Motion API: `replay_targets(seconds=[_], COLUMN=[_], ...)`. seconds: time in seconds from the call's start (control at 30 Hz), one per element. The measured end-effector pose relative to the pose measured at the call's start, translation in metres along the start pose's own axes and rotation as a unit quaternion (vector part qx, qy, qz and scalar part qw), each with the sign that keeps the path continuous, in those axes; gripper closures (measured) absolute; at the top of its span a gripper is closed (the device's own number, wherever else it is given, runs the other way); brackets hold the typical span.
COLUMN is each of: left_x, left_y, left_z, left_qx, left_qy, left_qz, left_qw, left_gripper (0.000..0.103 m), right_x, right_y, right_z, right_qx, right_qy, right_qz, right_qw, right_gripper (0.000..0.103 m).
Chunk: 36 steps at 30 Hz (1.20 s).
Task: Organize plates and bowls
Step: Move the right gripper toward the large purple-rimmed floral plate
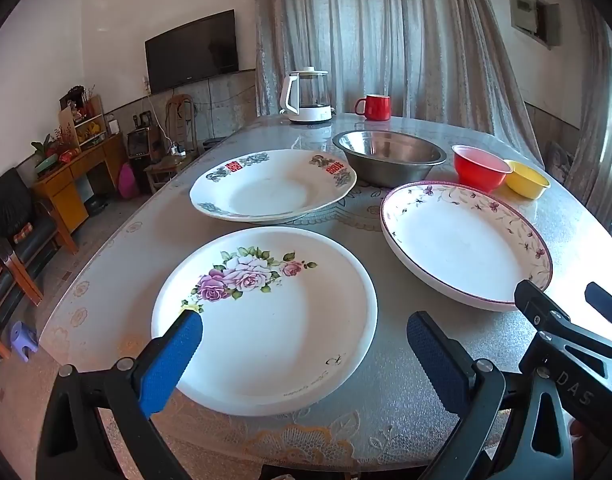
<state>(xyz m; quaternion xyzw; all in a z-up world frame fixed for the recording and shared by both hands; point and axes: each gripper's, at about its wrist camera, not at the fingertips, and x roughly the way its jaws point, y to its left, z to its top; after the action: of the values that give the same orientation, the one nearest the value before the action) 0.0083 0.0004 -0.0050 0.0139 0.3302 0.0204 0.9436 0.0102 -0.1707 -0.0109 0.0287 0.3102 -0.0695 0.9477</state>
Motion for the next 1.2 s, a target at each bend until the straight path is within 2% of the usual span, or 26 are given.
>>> replay_targets(seconds=[1.2], left_x=[-0.0031], left_y=[-0.0063], left_z=[0.0010], left_qx=[0.011], left_qy=[-0.001], left_qz=[0.000], left_qw=[0.9999], left_gripper=[0.000], right_x=[-0.0004], right_y=[-0.0055], right_z=[0.0010], right_qx=[0.003], right_qy=[-0.002], right_qz=[0.000], right_qw=[1.000], right_gripper=[0.005])
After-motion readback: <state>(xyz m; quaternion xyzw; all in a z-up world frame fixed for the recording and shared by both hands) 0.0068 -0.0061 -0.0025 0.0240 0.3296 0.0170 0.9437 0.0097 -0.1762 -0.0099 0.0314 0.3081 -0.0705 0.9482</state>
